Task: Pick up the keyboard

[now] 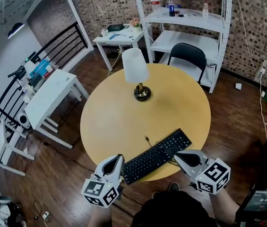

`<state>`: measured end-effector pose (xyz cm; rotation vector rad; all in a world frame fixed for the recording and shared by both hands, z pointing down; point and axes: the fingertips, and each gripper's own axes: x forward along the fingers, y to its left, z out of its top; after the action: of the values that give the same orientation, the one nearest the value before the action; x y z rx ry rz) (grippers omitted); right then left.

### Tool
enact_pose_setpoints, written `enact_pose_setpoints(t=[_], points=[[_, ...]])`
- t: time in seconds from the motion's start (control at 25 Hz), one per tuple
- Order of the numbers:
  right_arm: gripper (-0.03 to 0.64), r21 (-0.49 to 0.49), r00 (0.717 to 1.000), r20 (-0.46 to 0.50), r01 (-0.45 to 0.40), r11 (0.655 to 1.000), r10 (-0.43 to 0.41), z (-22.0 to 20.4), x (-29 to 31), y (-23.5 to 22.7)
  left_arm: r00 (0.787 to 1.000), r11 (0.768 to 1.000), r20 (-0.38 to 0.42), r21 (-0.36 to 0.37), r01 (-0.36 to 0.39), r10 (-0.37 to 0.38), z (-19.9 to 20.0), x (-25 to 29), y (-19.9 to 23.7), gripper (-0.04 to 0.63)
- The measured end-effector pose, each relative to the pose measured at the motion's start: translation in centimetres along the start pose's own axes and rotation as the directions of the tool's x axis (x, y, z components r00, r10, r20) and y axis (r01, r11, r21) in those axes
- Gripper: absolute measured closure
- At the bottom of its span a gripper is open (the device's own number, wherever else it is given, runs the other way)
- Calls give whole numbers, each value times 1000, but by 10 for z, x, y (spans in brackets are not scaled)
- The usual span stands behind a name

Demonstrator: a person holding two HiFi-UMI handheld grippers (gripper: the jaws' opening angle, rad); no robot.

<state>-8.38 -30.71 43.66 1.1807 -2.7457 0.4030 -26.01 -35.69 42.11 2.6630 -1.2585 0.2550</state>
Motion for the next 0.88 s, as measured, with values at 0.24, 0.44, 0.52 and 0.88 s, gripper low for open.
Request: enact_pose_setpoints(t=[0.24,0.44,0.52,0.88], points=[[614,32,1000,15,-9,999,9,-10,-4,-13,999,999,28,23,42,-43,22,24,-10,546],[614,46,1000,15,26,999,-27,-9,-2,-17,993,992,-13,50,120,-119,19,40,-4,546],[614,49,999,17,48,998,-49,-8,1,-20,984,982,-32,73,176,-174,17,48,-5,546],[581,262,982,-6,182,948,-187,-45,34,-31,899,924,-259,55,378,-353,-36,96,19,433]])
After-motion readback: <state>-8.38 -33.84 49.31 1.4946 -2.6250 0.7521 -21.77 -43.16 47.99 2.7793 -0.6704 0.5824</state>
